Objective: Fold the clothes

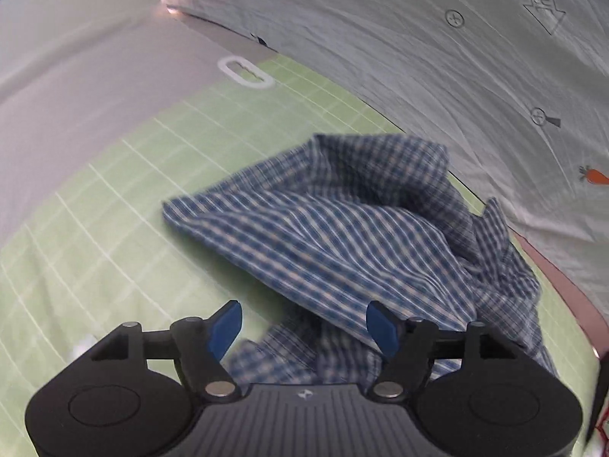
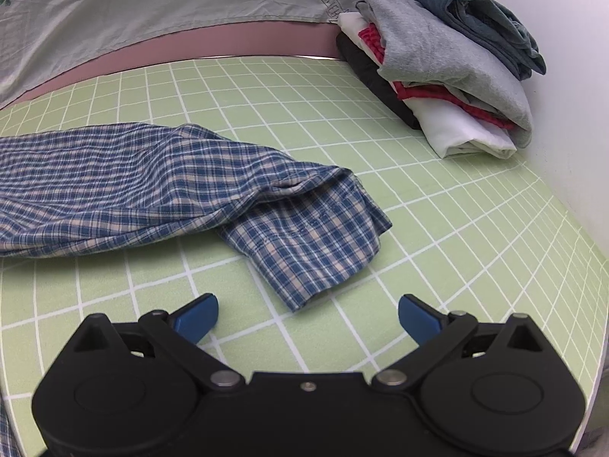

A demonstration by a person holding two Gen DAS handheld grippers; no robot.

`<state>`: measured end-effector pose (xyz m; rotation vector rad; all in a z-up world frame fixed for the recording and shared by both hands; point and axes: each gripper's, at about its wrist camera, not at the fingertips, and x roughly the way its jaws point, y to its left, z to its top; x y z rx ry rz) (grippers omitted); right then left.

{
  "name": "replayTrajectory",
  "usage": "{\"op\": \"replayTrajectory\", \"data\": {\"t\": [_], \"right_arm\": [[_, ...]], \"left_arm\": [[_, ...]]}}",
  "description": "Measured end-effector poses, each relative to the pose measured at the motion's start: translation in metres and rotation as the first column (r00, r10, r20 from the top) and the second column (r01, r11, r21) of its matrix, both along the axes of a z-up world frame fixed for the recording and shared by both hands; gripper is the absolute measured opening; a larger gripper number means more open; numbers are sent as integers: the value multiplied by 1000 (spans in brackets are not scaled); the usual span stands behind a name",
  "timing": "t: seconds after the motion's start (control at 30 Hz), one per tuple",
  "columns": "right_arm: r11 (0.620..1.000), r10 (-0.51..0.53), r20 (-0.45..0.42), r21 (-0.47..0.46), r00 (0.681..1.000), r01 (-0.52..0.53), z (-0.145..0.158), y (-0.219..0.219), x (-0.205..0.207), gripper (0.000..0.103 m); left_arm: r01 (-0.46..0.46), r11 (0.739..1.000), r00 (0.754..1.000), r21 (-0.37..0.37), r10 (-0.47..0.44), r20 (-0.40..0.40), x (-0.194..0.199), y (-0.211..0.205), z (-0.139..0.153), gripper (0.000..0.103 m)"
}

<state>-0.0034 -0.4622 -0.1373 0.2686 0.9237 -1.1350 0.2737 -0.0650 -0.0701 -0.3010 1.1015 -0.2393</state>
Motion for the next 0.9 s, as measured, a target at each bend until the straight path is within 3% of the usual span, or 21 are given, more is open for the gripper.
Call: {"op": "replayTrajectory", "data": {"t": [0.13, 0.27, 0.3, 0.33, 0.4, 0.5, 0.6, 0.67, 0.77, 0.83, 0.9], "right_arm": [[996, 83, -42, -33, 996, -84, 2, 6, 17, 102], [984, 145, -101, -88, 984, -154, 2, 9, 34, 102], [980, 156, -118, -103, 981, -168, 1, 8, 37, 102], [976, 166, -134, -118, 977, -182, 1, 7, 40, 102], [967, 185, -167, -147, 968, -210, 1, 5, 47, 102], [958, 206, -208, -158, 956, -240, -2, -3, 54, 100], [951, 235, -222, -149, 946, -271, -3, -14, 58, 88], [946, 259, -226, -138, 939, -294, -3, -21, 61, 53], [947, 278, -207, -106, 938, -305, -4, -33, 62, 19], [948, 276, -203, -104, 940, -301, -3, -41, 63, 13], [953, 252, -203, -116, 946, -279, -1, -50, 63, 12]], "left_arm": [[66, 998, 997, -22, -66, -25, -7, -34, -9, 75], [70, 996, 998, 64, -69, -8, 1, -51, -18, 72], [61, 994, 998, 86, -60, -3, 4, -51, -19, 62], [50, 995, 999, 92, -50, -3, 8, -49, -20, 38], [23, 997, 1000, 75, -22, -13, 17, -39, -21, 7], [-21, 995, 1000, 97, 20, 12, 30, -18, -14, 6], [-73, 988, 995, 132, 64, 73, 42, 12, 1, 6], [-124, 973, 987, 194, 100, 126, 52, 33, 12, 6], [-246, 943, 965, 223, 217, 145, 69, 71, 16, 6], [-336, 913, 940, 232, 310, 143, 78, 96, 16, 7], [-392, 885, 920, 250, 369, 133, 82, 112, 13, 14]]}}
